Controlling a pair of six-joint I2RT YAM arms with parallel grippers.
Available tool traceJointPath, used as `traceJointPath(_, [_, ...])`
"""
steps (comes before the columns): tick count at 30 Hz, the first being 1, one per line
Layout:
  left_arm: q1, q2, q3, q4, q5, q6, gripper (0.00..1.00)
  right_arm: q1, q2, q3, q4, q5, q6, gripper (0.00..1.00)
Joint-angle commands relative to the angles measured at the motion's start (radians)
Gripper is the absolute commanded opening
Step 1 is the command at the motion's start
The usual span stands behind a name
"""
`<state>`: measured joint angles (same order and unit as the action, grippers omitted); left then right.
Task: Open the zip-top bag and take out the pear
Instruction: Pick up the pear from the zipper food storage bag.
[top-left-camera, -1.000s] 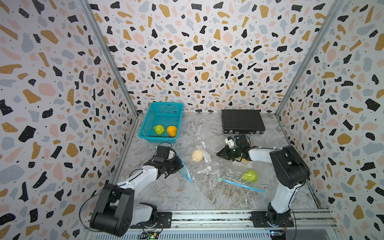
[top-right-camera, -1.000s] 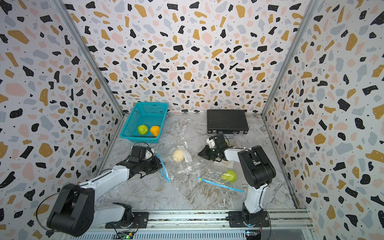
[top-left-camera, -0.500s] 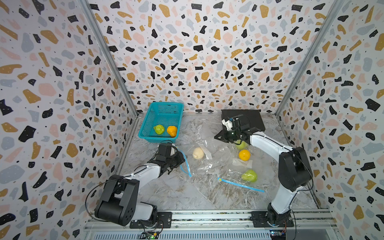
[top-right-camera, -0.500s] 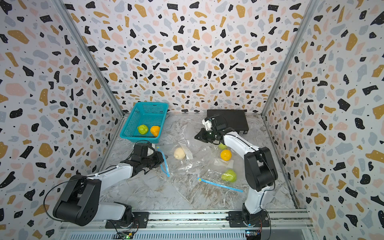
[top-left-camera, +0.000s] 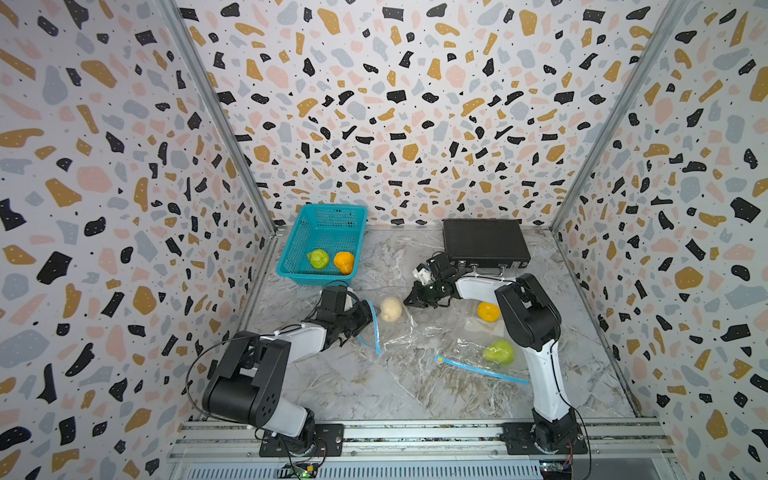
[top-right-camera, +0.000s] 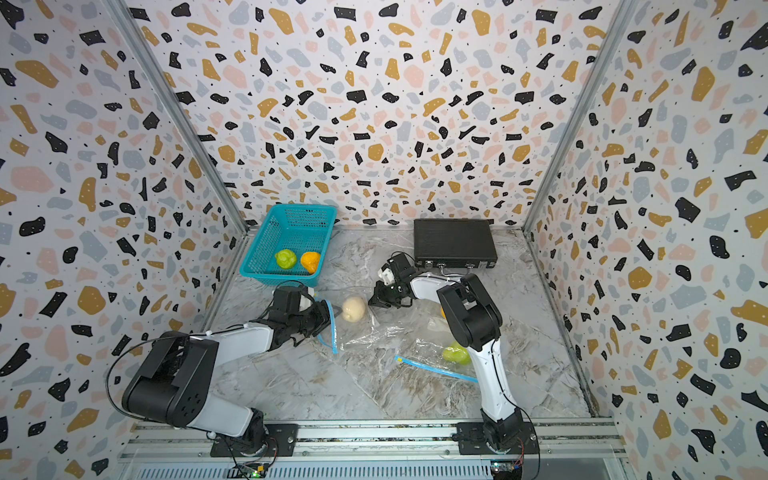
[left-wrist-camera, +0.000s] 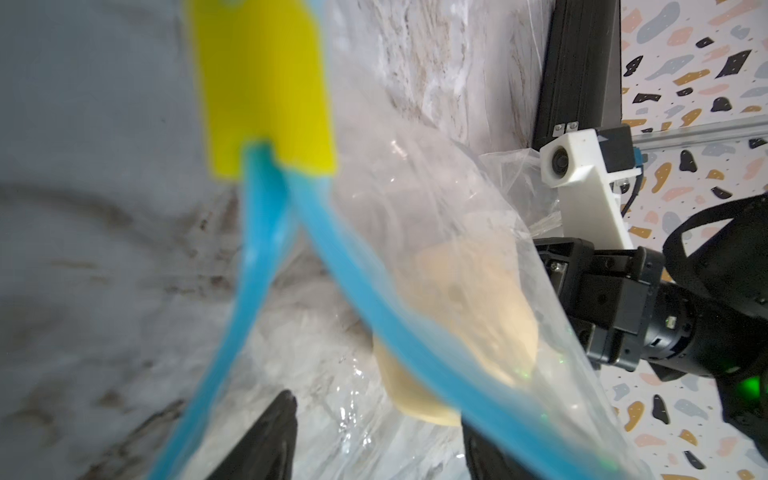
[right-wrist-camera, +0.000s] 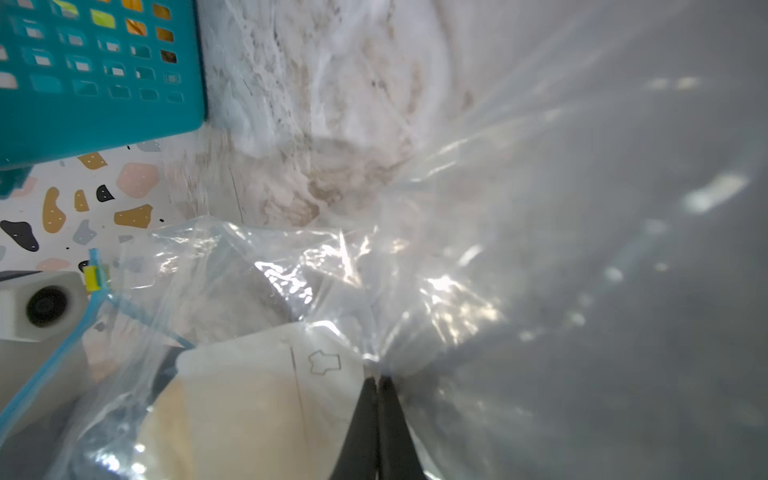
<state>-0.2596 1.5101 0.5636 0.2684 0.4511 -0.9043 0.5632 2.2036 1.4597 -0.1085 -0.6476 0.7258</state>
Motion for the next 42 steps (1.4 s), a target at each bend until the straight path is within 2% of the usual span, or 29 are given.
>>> traceJointPath(1, [-0.006, 0.019, 0.009, 0.073, -0.004, -0.001, 0.71, 0.013, -0.015, -0.014, 0.025, -0.005, 0.006, 0.05])
traceJointPath(10, [-0.017, 0.043, 0.029, 0.105, -0.009, 0.003, 0.79, 0.059, -0.005, -0.019, -0.004, -0.03, -0.048, 0.03])
traceJointPath(19, [-0.058, -0.092, -0.003, 0.112, -0.016, -0.026, 0.83, 0.061, -0.002, -0.027, -0.01, -0.034, -0.063, 0.02])
traceJointPath(27, [-0.063, 0.007, 0.063, -0.016, -0.043, 0.024, 0.83, 0.061, -0.029, -0.047, -0.015, -0.041, -0.077, 0.01])
traceJointPath(29, [-0.062, 0.031, 0.075, -0.003, -0.043, 0.049, 0.83, 0.063, -0.035, -0.054, -0.01, -0.047, -0.078, 0.01])
traceJointPath(35, [-0.078, 0.096, 0.135, 0.007, -0.052, 0.056, 0.81, 0.078, -0.04, -0.068, 0.0, -0.075, -0.084, 0.0])
traceJointPath(39, [-0.078, 0.133, 0.17, -0.056, -0.069, 0.103, 0.73, 0.078, -0.06, -0.087, -0.003, -0.088, -0.097, 0.0])
traceJointPath(42, [-0.078, 0.171, 0.2, -0.084, -0.055, 0.133, 0.64, 0.078, -0.077, -0.1, -0.006, -0.091, -0.103, 0.0])
